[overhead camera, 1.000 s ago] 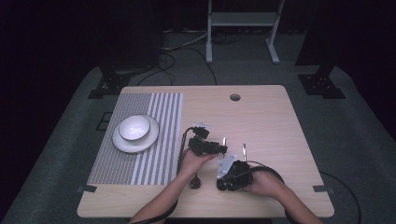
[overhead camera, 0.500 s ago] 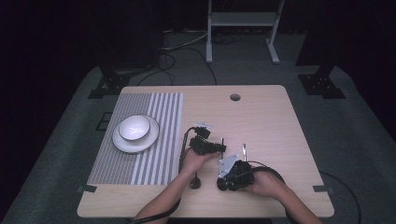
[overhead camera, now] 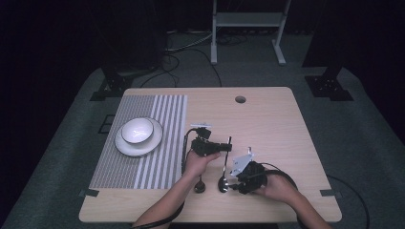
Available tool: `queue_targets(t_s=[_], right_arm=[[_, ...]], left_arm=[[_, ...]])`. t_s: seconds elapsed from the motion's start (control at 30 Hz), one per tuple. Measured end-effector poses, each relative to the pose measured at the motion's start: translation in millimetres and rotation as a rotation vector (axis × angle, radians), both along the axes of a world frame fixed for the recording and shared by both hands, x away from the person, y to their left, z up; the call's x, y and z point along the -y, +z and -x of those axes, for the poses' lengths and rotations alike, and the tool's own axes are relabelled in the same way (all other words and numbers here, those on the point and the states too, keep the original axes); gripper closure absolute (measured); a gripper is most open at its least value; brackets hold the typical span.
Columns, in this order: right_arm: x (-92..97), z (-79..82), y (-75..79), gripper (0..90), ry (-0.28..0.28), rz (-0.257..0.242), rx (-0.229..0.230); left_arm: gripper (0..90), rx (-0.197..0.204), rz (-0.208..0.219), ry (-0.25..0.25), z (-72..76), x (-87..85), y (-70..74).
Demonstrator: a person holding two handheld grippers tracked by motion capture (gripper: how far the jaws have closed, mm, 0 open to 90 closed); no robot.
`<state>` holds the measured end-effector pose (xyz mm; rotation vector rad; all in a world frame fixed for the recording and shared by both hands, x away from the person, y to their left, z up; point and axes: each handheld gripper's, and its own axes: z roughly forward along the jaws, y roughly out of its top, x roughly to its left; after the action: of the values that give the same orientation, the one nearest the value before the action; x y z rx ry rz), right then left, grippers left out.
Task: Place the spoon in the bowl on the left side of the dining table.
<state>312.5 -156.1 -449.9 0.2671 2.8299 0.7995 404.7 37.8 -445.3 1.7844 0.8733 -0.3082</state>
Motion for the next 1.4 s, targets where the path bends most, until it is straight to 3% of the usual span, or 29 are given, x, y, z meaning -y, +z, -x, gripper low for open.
queue_targets(t_s=[0.27,0.53,1.07,1.4], right_arm=[[26.1,-5.4,3.7,43.6,-0.097,-0.094,-0.042],[51.4,-6.1,0.8,41.9,-0.183,-0.177,-0.069],[83.5,-4.2,-2.1,37.7,-0.272,-0.231,-0.073],[106.4,-0.3,-0.1,34.5,-0.341,-0.273,-0.069]], left_arm=[[89.1,0.095,-0.006,-0.008,8.1,-6.1,31.7],[89.1,0.154,-0.045,-0.012,13.5,-14.8,44.4],[89.1,0.185,-0.05,0.02,12.1,-38.6,59.4],[89.1,0.209,-0.068,0.074,7.5,-67.2,71.5]])
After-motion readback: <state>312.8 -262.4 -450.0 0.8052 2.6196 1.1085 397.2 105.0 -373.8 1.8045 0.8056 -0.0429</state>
